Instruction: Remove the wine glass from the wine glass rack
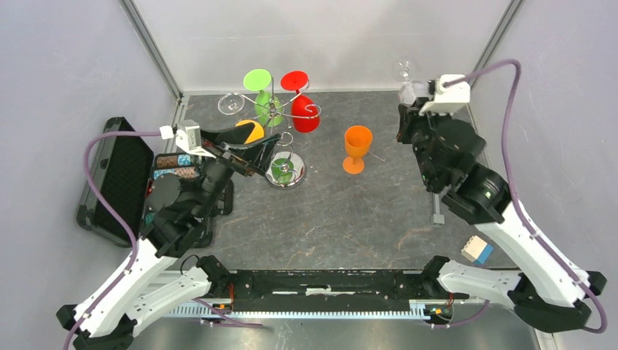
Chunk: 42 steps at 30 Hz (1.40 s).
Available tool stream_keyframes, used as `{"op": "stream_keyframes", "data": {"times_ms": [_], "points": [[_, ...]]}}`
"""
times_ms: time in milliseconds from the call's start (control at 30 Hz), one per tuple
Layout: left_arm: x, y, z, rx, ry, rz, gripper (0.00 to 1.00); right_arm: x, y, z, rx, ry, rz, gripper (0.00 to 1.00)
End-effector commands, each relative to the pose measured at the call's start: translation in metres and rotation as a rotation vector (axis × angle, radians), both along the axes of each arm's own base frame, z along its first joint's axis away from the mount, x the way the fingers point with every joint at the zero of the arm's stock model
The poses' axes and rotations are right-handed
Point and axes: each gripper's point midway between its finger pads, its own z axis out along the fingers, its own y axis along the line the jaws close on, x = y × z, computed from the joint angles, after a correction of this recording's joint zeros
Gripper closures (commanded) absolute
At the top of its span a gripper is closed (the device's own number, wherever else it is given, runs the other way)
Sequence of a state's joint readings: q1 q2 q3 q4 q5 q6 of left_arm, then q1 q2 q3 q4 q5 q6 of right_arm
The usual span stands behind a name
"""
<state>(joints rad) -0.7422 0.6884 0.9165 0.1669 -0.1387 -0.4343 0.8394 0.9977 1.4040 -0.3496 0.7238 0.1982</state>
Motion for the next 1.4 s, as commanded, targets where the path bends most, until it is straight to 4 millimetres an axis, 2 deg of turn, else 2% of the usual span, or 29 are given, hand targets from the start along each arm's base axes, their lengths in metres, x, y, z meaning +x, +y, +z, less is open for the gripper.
{"op": "stream_keyframes", "data": {"times_ms": [0,133,267,367,500,600,833,1233,1367], "points": [[0.005,0.038,-0.003,0.184,0.0,0.196,0.0,0.019,-0.053,-0.052,-0.345,0.213,-0.188,1.0],[0.004,0.063,-0.013,0.186,0.041,0.293,0.0,0.044,-0.067,-0.097,-0.386,0.334,-0.145,1.0],[-0.004,0.075,-0.018,0.18,0.04,0.314,0.0,0.059,-0.063,-0.149,-0.435,0.481,-0.039,1.0],[-0.008,0.085,-0.023,0.184,0.052,0.341,0.0,0.059,-0.049,-0.185,-0.433,0.575,0.099,1.0],[-0.012,0.095,-0.026,0.187,0.056,0.369,0.0,0.053,-0.038,-0.214,-0.432,0.646,0.194,1.0],[-0.013,0.098,-0.027,0.196,0.048,0.374,0.0,0.047,-0.034,-0.227,-0.451,0.682,0.242,1.0],[-0.016,0.097,-0.028,0.215,0.044,0.361,0.0,0.04,-0.027,-0.239,-0.491,0.715,0.327,1.0],[-0.015,0.087,-0.033,0.223,0.04,0.325,0.0,0.05,-0.031,-0.268,-0.556,0.803,0.335,1.0],[-0.014,0.085,-0.034,0.228,0.041,0.319,0.0,0.052,-0.033,-0.271,-0.56,0.812,0.329,1.0]]}}
